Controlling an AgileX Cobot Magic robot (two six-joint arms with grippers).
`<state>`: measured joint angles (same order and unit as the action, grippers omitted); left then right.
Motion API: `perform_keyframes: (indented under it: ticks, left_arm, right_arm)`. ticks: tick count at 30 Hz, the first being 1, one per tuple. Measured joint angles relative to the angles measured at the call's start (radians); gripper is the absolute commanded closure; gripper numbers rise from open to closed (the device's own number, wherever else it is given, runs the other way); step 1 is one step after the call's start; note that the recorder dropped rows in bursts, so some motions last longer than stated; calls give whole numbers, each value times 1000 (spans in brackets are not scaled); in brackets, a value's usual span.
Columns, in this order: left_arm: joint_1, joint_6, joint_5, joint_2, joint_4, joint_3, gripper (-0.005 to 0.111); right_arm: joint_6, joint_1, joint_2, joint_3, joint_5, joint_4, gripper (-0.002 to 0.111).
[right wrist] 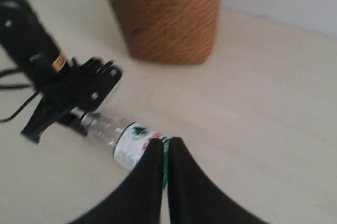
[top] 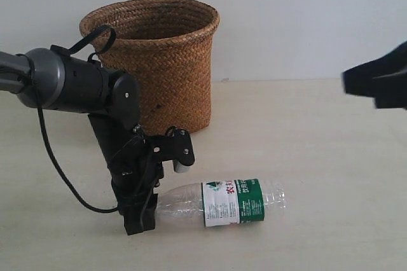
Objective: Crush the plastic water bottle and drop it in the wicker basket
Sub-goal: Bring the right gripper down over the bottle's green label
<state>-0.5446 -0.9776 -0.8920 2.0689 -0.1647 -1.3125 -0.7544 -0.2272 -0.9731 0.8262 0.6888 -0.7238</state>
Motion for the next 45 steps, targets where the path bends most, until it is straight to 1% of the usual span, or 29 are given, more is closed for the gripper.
perform_keyframes:
  ticks: [1,2,4,5,7,9,11,13,15,23,28,32,34,41,45]
  left_arm:
    - [0,0,0,0,0,0,103]
    - [0,0,0,0,-4,0,103]
    - [0,0,0,0,-14,0,103]
    - [0,0,0,0,-17,0,103]
    - [0,0,0,0,-26,0,103]
    - [0,0,0,0,-31,0,103]
    - [0,0,0,0,-41,0,103]
    - [0,0,0,0,-45,0,103]
    - [0,0,0,0,-47,0,103]
    - [0,0,0,0,-51,0,103]
    - [0,0,0,0,-51,0,103]
    - [0,0,0,0,-51,0,103]
    - [0,0,0,0,-51,0,103]
    - [0,0,0,0,-51,0,103]
    - [0,0,0,0,-51,0,103]
  right_arm:
    - [-26,-22,-64,33,36,-2,108]
    - [-61,-60,-188,94,97,-2,108]
    - [-79,-100,-377,179,186,-2,108]
    - [-79,-109,-421,199,207,-2,108]
    - [-79,-121,-581,266,288,2,108]
    - [-79,-121,-670,293,300,2,108]
    - [-73,-121,-710,297,261,2,108]
    - [-36,-121,-716,301,188,4,108]
    - [-15,-121,-716,319,154,4,108]
    - [20,-121,-716,336,100,-14,108]
    - [220,-121,-716,336,57,145,108]
    - [307,-121,-716,336,57,224,108]
    - [326,-121,-718,338,75,235,108]
    - [369,-121,-799,435,258,249,108]
    - [428,-128,-862,491,325,310,108]
